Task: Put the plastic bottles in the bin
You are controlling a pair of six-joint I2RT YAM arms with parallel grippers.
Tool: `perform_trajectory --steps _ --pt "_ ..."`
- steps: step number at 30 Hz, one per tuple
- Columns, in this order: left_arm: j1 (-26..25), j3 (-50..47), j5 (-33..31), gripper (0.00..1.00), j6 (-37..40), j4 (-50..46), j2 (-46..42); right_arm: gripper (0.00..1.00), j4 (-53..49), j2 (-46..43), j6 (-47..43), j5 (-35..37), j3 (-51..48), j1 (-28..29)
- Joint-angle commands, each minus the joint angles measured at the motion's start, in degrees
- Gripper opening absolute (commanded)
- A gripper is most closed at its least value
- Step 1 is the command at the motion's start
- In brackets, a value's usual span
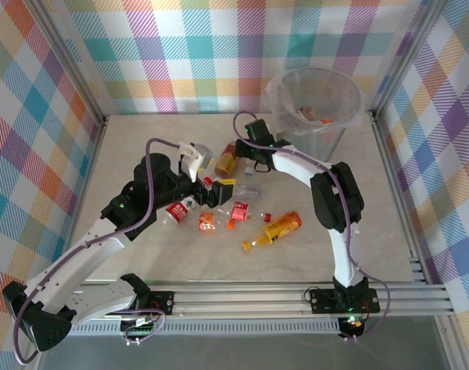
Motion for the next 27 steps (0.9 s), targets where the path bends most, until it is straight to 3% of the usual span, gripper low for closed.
perform_trajectory --steps 1,6,27 --pt "-0.76 1.73 -0.3 1.0 0.66 -0.42 -0.79 0.79 -2.38 1.7 1.24 1.1 2.25 -0.54" --pt "-0.78 1.73 -0.13 1.0 0.67 -0.42 -0.68 0.75 -2.9 2.36 2.12 3.28 1.75 -0.61" --pt "-0.76 1.88 0.63 1.0 0.47 -0.51 0.46 0.75 -6.11 8.24 0.41 0.49 6.6 -2.06"
